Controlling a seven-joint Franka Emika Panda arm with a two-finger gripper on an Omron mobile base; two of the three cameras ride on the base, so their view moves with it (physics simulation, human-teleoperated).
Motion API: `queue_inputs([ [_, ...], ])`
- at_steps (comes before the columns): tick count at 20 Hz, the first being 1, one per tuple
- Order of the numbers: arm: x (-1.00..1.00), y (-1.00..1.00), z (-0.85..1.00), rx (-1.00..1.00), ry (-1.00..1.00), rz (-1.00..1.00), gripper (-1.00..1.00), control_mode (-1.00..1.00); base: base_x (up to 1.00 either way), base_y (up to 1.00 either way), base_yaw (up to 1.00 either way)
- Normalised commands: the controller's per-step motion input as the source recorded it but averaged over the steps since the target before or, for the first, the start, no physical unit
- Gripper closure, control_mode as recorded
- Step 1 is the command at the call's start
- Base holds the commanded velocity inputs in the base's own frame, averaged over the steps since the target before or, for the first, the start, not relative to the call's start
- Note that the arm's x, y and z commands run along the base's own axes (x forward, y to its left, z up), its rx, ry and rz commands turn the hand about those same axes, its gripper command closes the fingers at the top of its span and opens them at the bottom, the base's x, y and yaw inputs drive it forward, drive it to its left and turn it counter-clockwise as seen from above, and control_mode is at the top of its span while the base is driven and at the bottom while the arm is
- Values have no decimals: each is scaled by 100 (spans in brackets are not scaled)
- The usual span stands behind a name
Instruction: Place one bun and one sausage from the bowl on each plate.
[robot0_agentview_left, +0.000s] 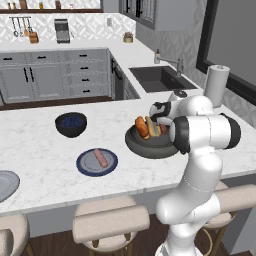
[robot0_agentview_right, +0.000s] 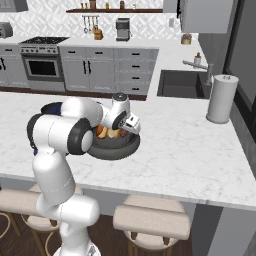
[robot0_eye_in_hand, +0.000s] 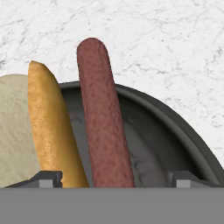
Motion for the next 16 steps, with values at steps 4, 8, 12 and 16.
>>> queue_inputs([
  [4, -9, 0, 6, 0, -3, 0, -100, -100, 0, 0, 0],
  [8, -21, 52, 26, -6, 1, 1, -100, -100, 0, 0, 0],
  [12, 0, 78, 59, -15, 5, 0, -100, -100, 0, 0, 0],
  [16, 13, 65, 8, -21, 11, 0, -100, -100, 0, 0, 0],
])
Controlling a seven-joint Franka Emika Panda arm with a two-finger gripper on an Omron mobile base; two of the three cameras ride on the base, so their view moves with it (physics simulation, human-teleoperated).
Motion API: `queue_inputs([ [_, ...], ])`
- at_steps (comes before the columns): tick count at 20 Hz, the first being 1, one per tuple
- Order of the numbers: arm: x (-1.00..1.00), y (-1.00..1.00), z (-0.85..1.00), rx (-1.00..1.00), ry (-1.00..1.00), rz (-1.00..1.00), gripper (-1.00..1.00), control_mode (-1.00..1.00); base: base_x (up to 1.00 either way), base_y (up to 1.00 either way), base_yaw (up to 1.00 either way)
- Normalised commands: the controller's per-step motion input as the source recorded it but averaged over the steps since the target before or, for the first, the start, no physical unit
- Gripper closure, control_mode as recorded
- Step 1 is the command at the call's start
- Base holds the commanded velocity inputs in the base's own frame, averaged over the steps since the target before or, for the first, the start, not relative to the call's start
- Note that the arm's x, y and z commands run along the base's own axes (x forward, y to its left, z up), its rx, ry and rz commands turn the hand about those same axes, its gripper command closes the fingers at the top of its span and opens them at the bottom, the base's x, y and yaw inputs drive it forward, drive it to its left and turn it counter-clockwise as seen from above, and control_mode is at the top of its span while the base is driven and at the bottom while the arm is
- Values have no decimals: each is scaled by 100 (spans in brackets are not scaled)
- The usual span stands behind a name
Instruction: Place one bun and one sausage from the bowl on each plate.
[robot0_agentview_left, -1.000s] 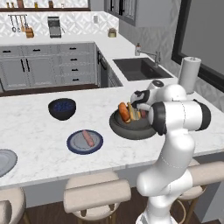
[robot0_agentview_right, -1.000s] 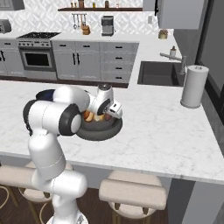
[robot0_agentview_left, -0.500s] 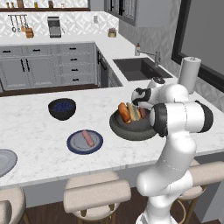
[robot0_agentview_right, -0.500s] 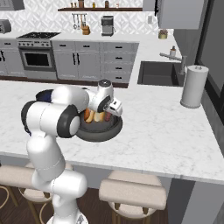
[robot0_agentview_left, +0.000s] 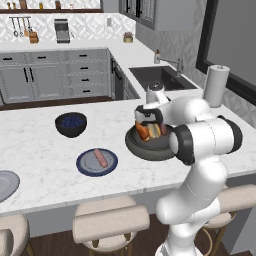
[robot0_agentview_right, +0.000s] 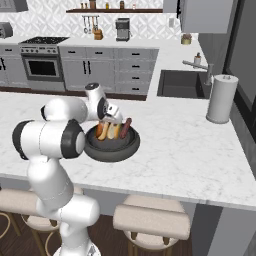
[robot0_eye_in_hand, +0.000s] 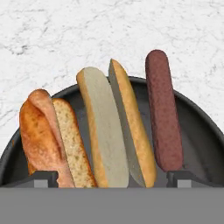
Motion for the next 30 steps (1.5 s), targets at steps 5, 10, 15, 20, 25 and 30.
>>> queue_inputs([
  [5, 2, -20, -37, -14, 4, -5, -100, -100, 0, 0, 0],
  [10, 1, -27, 3, 2, 0, -2, -100, -100, 0, 0, 0],
  [15, 0, -6, 19, 3, 0, -2, -100, -100, 0, 0, 0],
  [20, 0, 4, -57, -5, 0, 0, -100, -100, 0, 0, 0],
  [25, 0, 0, -46, -3, 0, 0, -100, -100, 0, 0, 0],
  [30, 0, 2, -48, -2, 1, 0, -100, -100, 0, 0, 0],
])
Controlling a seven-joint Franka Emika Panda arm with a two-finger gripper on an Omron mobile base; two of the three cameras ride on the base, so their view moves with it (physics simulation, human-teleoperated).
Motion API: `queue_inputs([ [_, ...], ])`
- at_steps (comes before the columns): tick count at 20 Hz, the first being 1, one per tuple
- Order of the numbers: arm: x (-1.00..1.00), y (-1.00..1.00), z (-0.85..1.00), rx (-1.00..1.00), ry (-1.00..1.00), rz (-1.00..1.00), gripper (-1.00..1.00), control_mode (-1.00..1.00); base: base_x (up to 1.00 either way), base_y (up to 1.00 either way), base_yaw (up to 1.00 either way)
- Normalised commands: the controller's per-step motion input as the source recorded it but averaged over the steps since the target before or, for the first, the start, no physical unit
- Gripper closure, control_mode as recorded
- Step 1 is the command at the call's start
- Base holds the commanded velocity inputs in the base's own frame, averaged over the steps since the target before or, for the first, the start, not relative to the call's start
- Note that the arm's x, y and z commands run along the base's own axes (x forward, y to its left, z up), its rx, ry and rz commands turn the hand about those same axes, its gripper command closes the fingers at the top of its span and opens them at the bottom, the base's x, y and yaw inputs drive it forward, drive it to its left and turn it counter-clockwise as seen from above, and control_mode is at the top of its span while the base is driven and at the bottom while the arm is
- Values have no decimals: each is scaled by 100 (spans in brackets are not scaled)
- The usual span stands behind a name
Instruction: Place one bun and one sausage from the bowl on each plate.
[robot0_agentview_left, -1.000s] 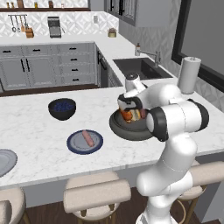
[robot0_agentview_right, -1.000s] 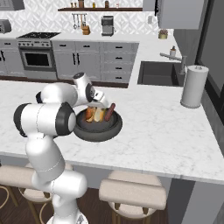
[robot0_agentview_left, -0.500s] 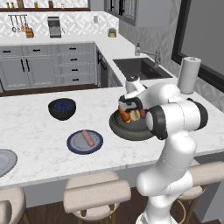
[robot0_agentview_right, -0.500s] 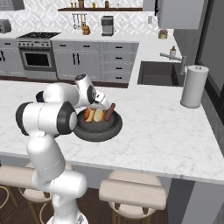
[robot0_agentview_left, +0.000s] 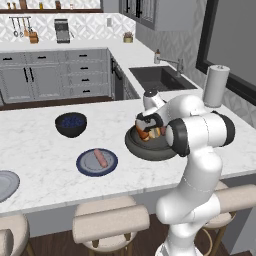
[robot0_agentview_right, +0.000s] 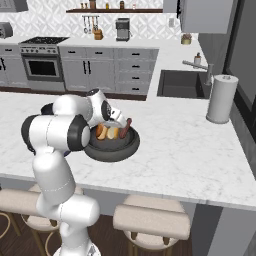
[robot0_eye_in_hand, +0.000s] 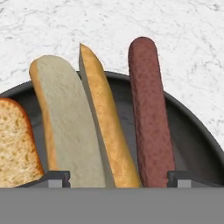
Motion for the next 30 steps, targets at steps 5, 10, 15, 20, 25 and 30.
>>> queue_inputs([
  [5, 0, 1, -23, 1, 0, 0, -100, -100, 0, 0, 0],
  [10, 0, 8, 0, 2, 0, 0, -100, -100, 0, 0, 0],
  [15, 0, 14, -1, 0, 0, 0, -100, -100, 0, 0, 0],
  [20, 0, 12, -49, 0, 0, 0, -100, -100, 0, 0, 0],
  [25, 0, 0, -71, 0, 0, 0, -100, -100, 0, 0, 0],
  [30, 0, 0, -77, 0, 0, 0, 100, -100, 0, 0, 0],
])
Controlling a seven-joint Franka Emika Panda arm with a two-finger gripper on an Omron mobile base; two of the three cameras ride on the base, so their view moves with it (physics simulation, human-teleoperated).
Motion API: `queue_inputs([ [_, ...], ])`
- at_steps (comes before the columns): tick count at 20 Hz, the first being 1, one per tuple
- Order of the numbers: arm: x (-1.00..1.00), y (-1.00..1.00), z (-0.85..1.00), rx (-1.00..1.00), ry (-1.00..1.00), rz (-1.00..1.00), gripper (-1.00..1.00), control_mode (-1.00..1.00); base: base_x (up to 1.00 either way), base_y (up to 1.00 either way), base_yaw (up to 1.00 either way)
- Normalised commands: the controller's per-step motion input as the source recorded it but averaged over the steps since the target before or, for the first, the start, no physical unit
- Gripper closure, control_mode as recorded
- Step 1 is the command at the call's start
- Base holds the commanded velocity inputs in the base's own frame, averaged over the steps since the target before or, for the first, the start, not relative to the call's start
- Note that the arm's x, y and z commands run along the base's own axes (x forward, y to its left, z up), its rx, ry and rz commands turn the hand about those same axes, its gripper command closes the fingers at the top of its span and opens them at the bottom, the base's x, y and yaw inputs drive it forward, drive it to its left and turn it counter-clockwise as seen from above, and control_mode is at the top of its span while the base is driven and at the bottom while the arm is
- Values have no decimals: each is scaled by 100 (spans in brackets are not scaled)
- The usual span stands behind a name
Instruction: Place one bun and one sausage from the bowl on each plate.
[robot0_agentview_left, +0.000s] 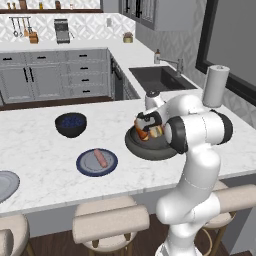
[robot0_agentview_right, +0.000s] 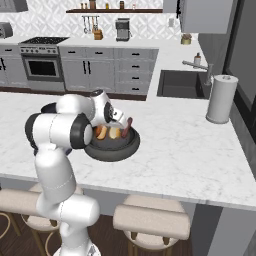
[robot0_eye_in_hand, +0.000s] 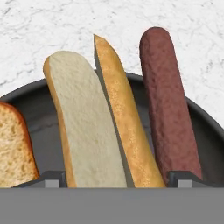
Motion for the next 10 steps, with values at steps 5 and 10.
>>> queue_inputs([
  [5, 0, 0, -72, -6, 0, 0, 100, -100, 0, 0, 0],
  [10, -48, 1, 43, 1, 0, -1, 100, -100, 0, 0, 0],
])
